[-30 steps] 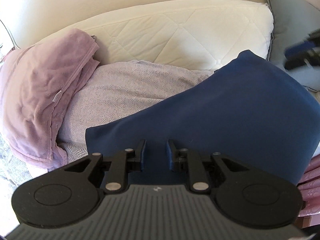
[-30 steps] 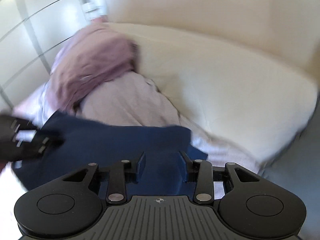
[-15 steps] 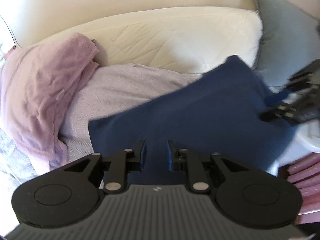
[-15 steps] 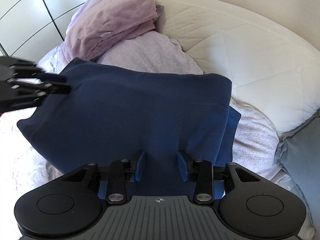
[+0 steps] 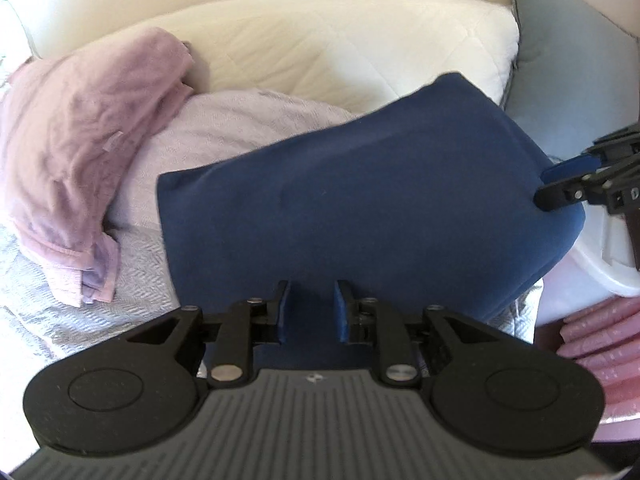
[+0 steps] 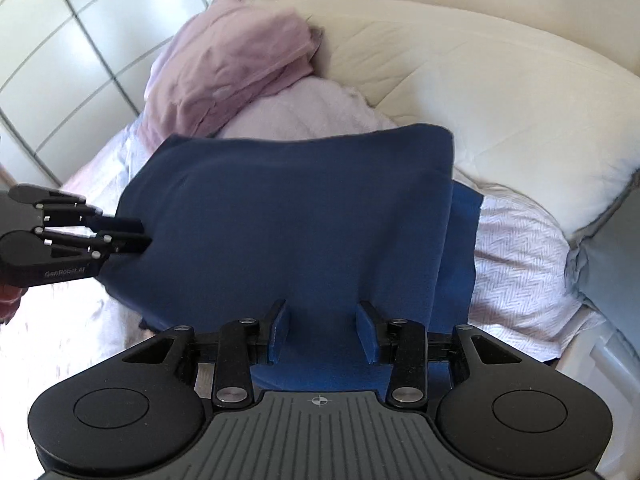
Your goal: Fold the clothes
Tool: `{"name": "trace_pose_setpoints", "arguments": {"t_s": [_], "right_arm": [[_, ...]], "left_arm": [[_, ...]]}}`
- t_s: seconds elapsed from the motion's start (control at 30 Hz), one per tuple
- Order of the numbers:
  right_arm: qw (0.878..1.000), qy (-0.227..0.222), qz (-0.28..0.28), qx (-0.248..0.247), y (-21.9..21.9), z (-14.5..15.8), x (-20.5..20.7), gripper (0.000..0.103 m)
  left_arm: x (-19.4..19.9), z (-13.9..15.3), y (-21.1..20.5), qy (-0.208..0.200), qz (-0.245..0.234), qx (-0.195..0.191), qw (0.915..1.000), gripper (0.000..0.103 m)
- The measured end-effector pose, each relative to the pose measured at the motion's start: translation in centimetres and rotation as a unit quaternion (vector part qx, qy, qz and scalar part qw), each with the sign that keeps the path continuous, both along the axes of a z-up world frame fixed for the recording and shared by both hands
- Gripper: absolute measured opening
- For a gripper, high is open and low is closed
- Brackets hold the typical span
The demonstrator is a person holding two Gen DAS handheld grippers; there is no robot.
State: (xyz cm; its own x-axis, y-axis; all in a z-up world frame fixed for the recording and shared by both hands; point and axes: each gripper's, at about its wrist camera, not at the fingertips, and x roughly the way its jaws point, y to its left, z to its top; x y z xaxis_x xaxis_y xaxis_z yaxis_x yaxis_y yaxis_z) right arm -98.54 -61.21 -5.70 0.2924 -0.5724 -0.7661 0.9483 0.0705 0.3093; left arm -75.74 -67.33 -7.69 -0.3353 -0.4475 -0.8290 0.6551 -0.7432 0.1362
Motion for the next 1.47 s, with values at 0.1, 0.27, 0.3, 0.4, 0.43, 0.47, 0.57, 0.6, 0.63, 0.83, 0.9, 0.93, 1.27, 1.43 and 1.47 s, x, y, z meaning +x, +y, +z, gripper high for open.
{"name": "trace_pose_setpoints", "arguments": {"t_s": [0.1,0.27,0.3,0.4,0.43,0.47,0.57,0.6,0.63,0.83,0.9,0.93,1.27,1.43,1.47], "right_arm": [[0.999,-0.010,-0.032,-0.025,1.8,1.0,-0.2,0.048],[0.997,0.011,-0.076,-0.027,7.4,1.3,1.9,0.080],[0.996,0.012,-0.084,-0.022,8.7,1.2,2.6,0.080],[0.993,0.018,-0.111,-0.024,12.6,1.6,5.4,0.080],[0.992,0.020,-0.120,-0.024,13.9,1.7,6.4,0.080],[0.991,0.022,-0.129,-0.025,15.1,1.8,7.3,0.080],[0.988,0.030,-0.151,-0.031,18.7,2.3,10.1,0.080],[0.987,0.034,-0.155,-0.034,19.7,2.4,11.1,0.080],[0.986,0.037,-0.158,-0.034,20.5,2.6,12.0,0.080],[0.984,0.031,-0.170,-0.035,25.1,3.5,16.4,0.080],[0.984,0.031,-0.170,-0.037,26.2,3.8,17.2,0.080],[0.984,0.033,-0.168,-0.038,26.7,4.0,17.6,0.080],[0.987,0.043,-0.144,-0.056,28.5,5.9,18.5,0.080],[0.989,0.046,-0.125,-0.062,28.9,6.5,18.3,0.080],[0.989,0.047,-0.122,-0.063,29.0,6.6,18.1,0.080]], "left_arm": [[1.2,0.7,1.6,0.011,0.019,-0.012,0.9997,0.038],[5.0,1.3,5.4,0.051,0.044,-0.016,0.9976,0.082],[5.7,1.2,6.4,0.057,0.042,-0.011,0.9974,0.090],[8.1,1.2,9.5,0.070,0.041,-0.006,0.9967,0.101],[8.8,1.3,10.5,0.074,0.044,-0.008,0.9962,0.101],[9.4,1.4,11.5,0.077,0.047,-0.009,0.9958,0.101],[11.4,1.8,14.6,0.088,0.051,-0.012,0.9947,0.101],[12.0,2.0,15.4,0.087,0.052,-0.010,0.9947,0.101],[12.5,2.1,16.3,0.087,0.054,-0.007,0.9947,0.101],[14.8,3.2,20.7,0.067,0.065,-0.006,0.9956,0.101],[15.4,3.5,21.7,0.068,0.072,-0.005,0.9951,0.101],[15.7,3.7,22.1,0.073,0.078,-0.004,0.9942,0.101],[16.1,5.1,24.4,0.097,0.105,-0.018,0.9896,0.101],[15.2,5.5,25.2,0.104,0.125,-0.029,0.9863,0.101],[15.0,5.6,25.4,0.104,0.127,-0.030,0.9860,0.101]]}}
